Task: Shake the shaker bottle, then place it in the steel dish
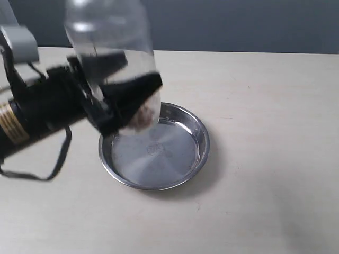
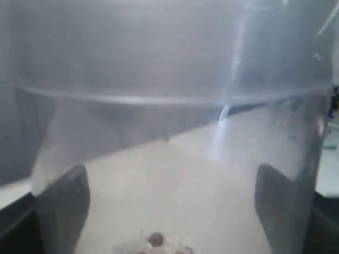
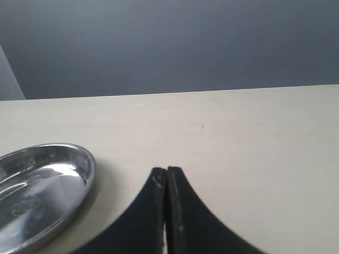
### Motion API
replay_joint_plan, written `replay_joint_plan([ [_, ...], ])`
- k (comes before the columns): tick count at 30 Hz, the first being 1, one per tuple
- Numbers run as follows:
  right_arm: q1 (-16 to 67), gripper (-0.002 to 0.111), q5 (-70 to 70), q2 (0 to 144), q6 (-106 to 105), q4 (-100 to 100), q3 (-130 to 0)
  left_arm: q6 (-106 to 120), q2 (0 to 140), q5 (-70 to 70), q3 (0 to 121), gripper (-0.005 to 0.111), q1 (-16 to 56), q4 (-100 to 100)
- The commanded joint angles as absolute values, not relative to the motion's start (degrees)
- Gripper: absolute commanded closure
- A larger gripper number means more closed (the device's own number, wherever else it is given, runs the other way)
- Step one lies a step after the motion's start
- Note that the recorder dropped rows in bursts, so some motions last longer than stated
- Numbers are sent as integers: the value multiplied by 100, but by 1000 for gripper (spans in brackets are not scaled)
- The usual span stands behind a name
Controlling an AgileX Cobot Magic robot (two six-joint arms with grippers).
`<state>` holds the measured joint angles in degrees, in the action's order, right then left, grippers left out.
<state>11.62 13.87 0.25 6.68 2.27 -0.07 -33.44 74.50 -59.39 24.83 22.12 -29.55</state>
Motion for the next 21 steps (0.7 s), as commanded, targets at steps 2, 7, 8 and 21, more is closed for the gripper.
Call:
replay_joint_plan([
  [2, 1138, 109, 1317, 0, 668, 249, 0, -3383, 7564, -5877, 1786, 106, 2195, -3391],
  [7, 1138, 109, 1317, 0, 668, 249, 0, -3682, 6711, -5110, 2791, 106, 1837, -4256],
  [8, 1138, 109, 1317, 0, 668, 249, 0, -4280, 6412, -4242, 3181, 106, 1850, -5189],
  [21, 1138, 109, 1316, 0, 668, 249, 0, -3088, 8237, -6217, 2015, 106, 1836, -3928],
])
